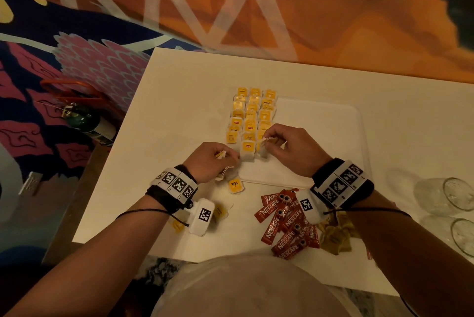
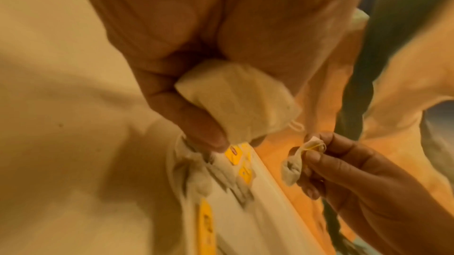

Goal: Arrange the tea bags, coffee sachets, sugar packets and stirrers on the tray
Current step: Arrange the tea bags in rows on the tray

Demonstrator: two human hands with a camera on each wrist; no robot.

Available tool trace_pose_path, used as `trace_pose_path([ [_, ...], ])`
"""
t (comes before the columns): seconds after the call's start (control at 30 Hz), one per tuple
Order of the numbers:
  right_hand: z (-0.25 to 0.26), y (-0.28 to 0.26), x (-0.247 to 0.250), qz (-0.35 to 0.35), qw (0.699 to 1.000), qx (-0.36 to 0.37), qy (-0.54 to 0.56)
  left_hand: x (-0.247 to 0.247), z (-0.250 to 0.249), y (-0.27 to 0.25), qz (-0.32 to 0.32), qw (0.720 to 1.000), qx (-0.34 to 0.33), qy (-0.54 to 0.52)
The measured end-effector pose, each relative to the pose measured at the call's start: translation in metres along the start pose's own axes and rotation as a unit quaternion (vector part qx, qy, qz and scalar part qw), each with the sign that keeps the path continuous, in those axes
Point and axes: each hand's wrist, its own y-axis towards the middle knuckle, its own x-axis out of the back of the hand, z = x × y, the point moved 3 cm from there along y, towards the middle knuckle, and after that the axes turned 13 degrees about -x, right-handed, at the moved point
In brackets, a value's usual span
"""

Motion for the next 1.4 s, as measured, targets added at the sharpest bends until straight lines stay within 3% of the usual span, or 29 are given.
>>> trace_pose_path([
  [0.2,-0.012,-0.001,-0.015,0.055,0.996,-0.044,-0.054,0.003,0.007,-0.005,0.069,0.99,-0.014,0.121],
  [0.37,-0.016,0.001,-0.034,0.086,0.991,-0.089,-0.054,0.007,0.021,-0.008,0.103,0.979,0.031,0.175],
  [0.7,-0.015,0.012,-0.038,0.04,0.987,-0.116,-0.106,-0.002,0.02,-0.007,0.09,0.98,0.026,0.178],
  [0.97,-0.013,0.016,-0.033,-0.001,0.983,-0.11,-0.145,-0.001,0.017,-0.007,0.086,0.991,0.041,0.095],
  [1.07,-0.007,0.009,-0.033,-0.013,0.989,-0.071,-0.132,0.0,0.015,-0.007,0.077,0.995,0.055,0.039],
  [1.27,-0.001,-0.009,-0.047,0.101,0.987,0.029,-0.121,-0.001,0.004,-0.007,0.048,0.994,0.071,-0.061],
  [1.4,0.0,-0.015,-0.051,0.094,0.988,0.044,-0.115,-0.005,-0.003,-0.005,0.045,0.991,0.075,-0.102],
])
